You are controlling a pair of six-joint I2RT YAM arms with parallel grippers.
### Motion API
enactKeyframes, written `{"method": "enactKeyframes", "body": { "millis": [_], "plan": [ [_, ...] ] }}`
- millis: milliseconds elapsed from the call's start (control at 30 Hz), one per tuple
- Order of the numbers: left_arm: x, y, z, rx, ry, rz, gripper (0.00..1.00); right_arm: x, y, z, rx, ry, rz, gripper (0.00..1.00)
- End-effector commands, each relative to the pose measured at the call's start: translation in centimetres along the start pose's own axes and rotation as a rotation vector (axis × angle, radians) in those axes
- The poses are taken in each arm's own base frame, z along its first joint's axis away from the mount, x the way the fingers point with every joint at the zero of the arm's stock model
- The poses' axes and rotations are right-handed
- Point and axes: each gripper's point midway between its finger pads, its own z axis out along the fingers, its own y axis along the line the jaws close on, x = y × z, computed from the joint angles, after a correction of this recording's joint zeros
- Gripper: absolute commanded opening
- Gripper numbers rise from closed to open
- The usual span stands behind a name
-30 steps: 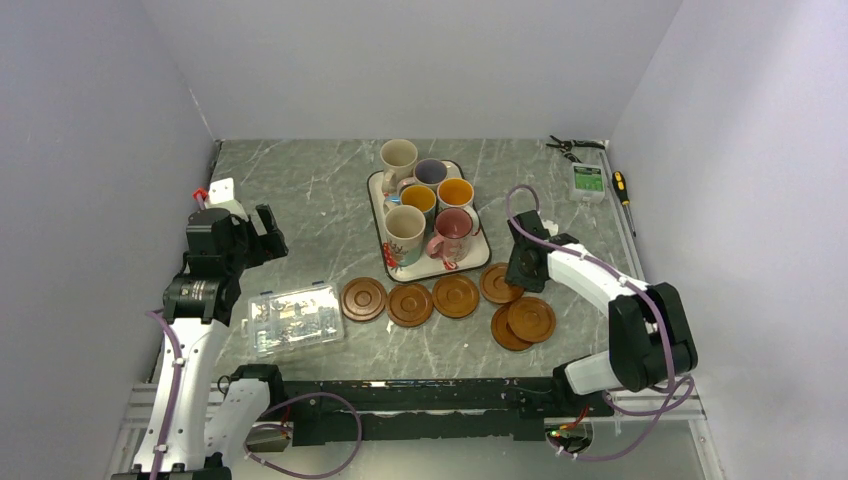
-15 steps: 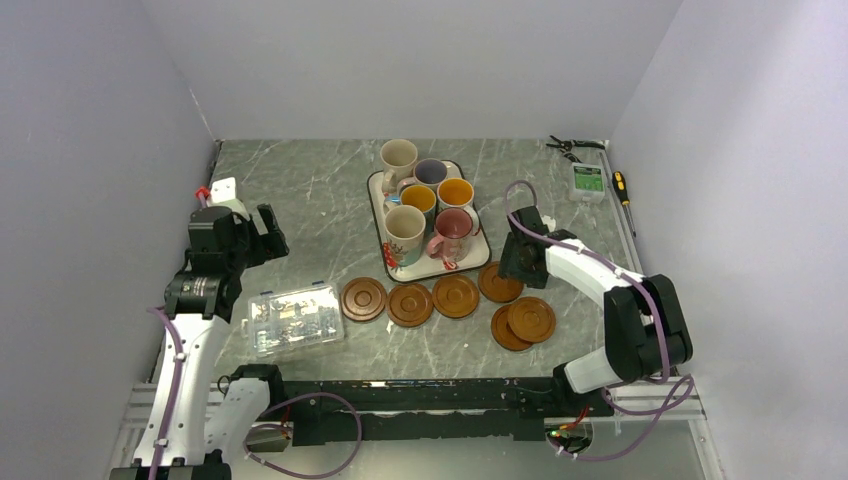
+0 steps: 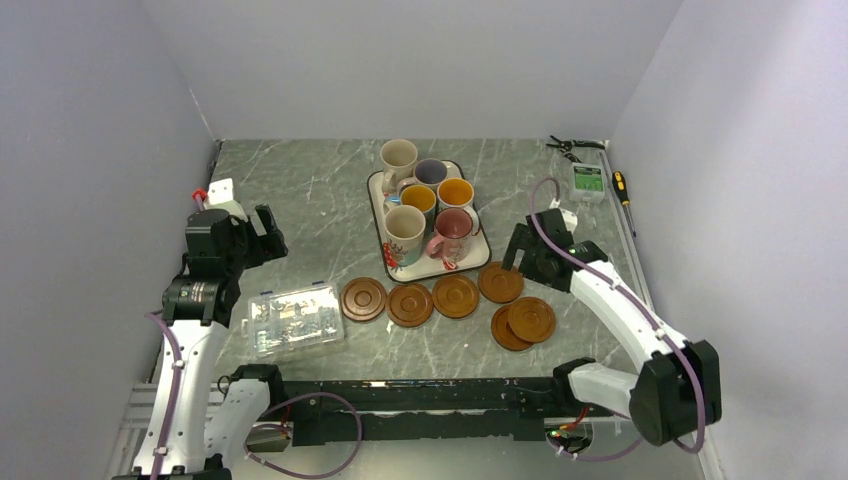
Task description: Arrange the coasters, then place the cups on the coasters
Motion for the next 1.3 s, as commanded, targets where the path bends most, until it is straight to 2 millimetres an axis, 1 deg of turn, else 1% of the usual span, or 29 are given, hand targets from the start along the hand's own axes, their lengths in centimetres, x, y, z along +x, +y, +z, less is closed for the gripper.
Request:
{"method": "enactKeyframes", "body": {
  "millis": [0, 100, 200, 333, 433, 500, 633, 733, 1067, 1267],
  "plan": [
    [-1.0, -0.6, -0.2, 0.022, -0.033, -0.012, 0.94, 2.2, -1.3, -1.0, 0.012, 0.056, 0.101, 1.00],
    [-1.0, -0.7, -0.1, 0.028, -0.031, -0.012, 0.94, 3.6, -1.1, -1.2, -0.024, 0.084, 0.166, 1.00],
    [-1.0, -0.7, -0.2, 0.031, -0.032, -0.012, 0.94, 4.9, -1.8, -0.8, -0.016, 0.092, 0.211, 0.98],
    [-1.1, -0.8, -0.2, 0.034, -0.033, -0.012, 0.94, 7.1, -1.2, -0.1, -0.073, 0.151, 0.247, 0.94],
    [-1.0, -0.8, -0.1, 0.036, -0.030, -0.012, 0.94, 7.8, -1.0, 0.6, -0.083, 0.174, 0.254, 0.91],
    [-0.9, -0.8, 0.0, 0.034, -0.025, -0.012, 0.94, 7.7, -1.1, 1.1, -0.070, 0.171, 0.247, 0.90],
    [-0.9, -0.9, 0.0, 0.037, -0.024, -0.011, 0.94, 7.1, -2.1, 2.0, -0.007, 0.141, 0.239, 0.90],
    [-0.8, -0.8, 0.1, 0.036, -0.020, -0.011, 0.94, 6.3, -2.9, 2.7, 0.028, 0.109, 0.256, 0.90],
    [-0.6, -0.9, 0.4, 0.037, -0.008, -0.008, 0.94, 3.1, -4.6, 4.9, 0.025, 0.057, 0.335, 0.89],
    [-0.5, -0.8, 0.5, 0.033, -0.001, -0.006, 0.94, 2.0, -6.2, 7.0, 0.065, 0.075, 0.380, 0.88]
  ]
}}
